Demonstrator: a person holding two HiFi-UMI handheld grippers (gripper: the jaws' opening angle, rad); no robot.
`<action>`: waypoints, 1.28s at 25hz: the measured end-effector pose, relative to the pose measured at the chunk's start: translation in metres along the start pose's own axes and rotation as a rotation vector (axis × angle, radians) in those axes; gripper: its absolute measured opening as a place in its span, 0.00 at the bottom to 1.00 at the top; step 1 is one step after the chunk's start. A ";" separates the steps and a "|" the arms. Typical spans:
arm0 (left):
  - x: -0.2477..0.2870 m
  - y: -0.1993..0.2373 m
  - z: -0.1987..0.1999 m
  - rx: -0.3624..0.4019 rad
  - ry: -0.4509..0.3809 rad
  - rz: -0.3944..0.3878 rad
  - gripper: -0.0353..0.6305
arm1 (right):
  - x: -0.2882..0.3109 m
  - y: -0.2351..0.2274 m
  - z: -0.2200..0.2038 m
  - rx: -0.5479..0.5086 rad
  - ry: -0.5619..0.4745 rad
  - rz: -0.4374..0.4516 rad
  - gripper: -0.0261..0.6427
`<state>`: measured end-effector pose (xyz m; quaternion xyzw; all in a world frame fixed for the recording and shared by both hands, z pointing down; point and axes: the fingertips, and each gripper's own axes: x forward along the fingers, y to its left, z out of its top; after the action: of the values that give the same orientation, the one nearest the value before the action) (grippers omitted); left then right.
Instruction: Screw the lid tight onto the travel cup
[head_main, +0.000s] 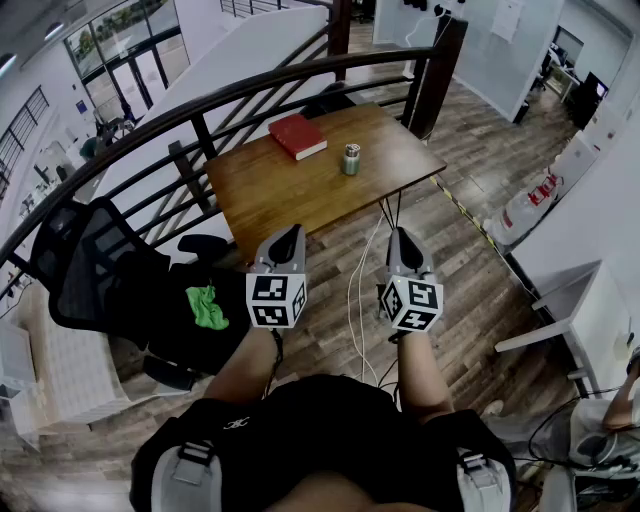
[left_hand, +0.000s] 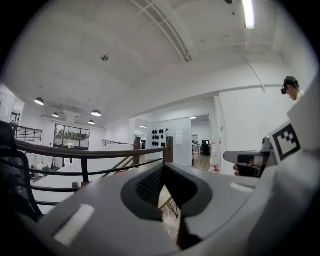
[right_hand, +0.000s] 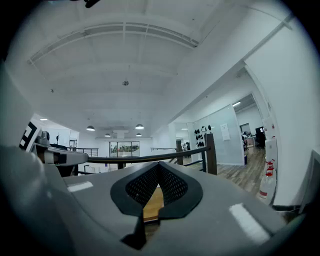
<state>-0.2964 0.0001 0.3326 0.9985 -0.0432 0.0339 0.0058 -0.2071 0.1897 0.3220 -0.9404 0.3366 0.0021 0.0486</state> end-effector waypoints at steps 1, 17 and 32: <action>0.000 -0.001 0.000 0.000 -0.001 0.002 0.13 | -0.001 0.000 0.000 -0.001 0.000 0.001 0.04; 0.007 -0.032 0.001 0.006 0.004 0.030 0.13 | -0.013 -0.025 0.000 0.033 -0.001 0.064 0.04; 0.043 -0.066 -0.013 0.026 0.010 0.039 0.13 | 0.001 -0.064 -0.010 0.029 -0.004 0.095 0.04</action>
<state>-0.2486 0.0620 0.3479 0.9973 -0.0619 0.0396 -0.0076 -0.1657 0.2376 0.3378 -0.9226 0.3807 0.0012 0.0628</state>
